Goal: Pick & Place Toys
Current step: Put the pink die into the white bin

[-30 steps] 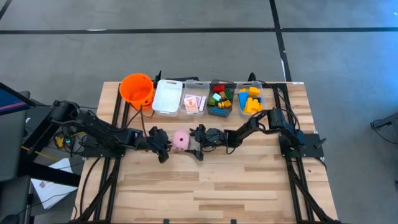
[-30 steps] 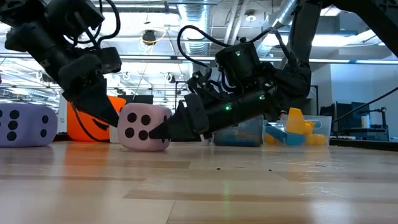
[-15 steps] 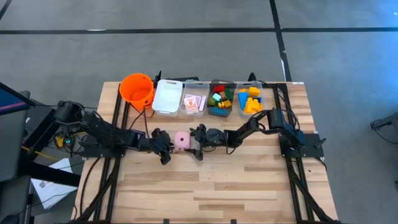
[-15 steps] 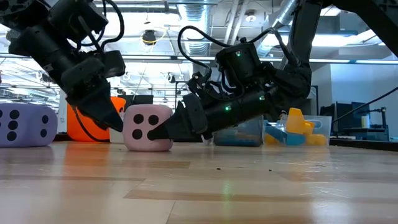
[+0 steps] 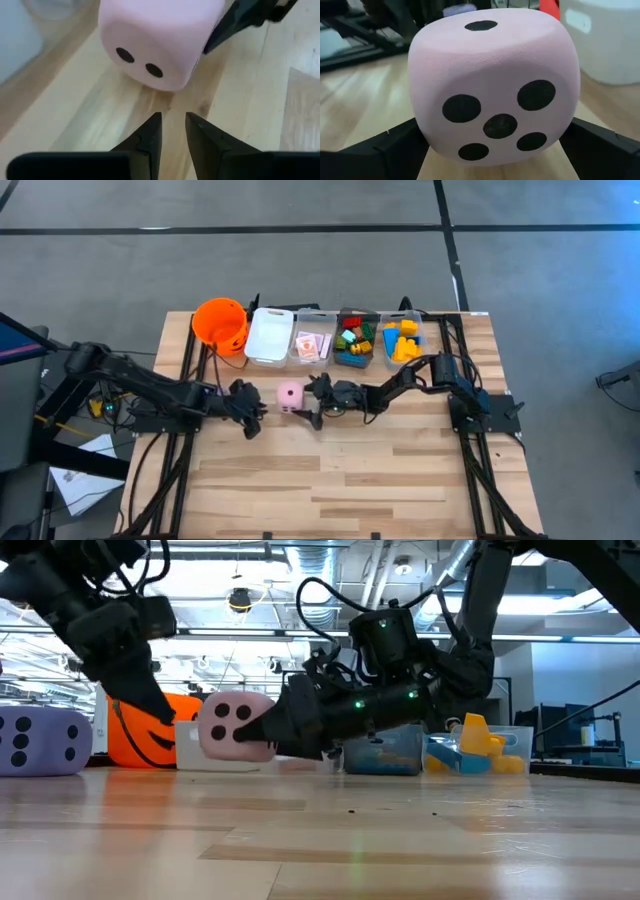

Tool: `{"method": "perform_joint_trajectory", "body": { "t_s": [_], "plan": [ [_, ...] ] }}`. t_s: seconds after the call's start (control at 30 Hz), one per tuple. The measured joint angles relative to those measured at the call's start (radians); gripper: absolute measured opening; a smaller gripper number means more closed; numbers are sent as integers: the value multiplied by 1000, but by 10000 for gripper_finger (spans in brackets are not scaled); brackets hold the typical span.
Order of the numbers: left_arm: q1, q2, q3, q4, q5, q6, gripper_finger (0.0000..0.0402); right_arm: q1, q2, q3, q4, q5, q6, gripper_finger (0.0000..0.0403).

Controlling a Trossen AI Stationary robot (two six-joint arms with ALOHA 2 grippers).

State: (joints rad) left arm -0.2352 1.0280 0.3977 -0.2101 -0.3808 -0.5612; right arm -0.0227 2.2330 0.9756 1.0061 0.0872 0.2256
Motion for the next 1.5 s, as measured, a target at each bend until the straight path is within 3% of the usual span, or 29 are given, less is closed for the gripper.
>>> {"method": "perform_joint_trajectory", "body": {
  "t_s": [0.3, 0.6, 1.07, 1.5],
  "plan": [
    [0, -86, 0, -282, -118, -18, 81, 2, -10, 53, 52, -8, -9, 400],
    [1, -149, -2, -597, -302, -326, 81, -52, -10, 247, -17, -7, -140, 400],
    [1, -216, -2, -550, -322, -346, 81, -193, -10, 581, -482, 50, -286, 400],
    [1, -215, -2, -522, -322, -346, 81, -305, -11, 587, -508, 43, -278, 400]
  ]
}}
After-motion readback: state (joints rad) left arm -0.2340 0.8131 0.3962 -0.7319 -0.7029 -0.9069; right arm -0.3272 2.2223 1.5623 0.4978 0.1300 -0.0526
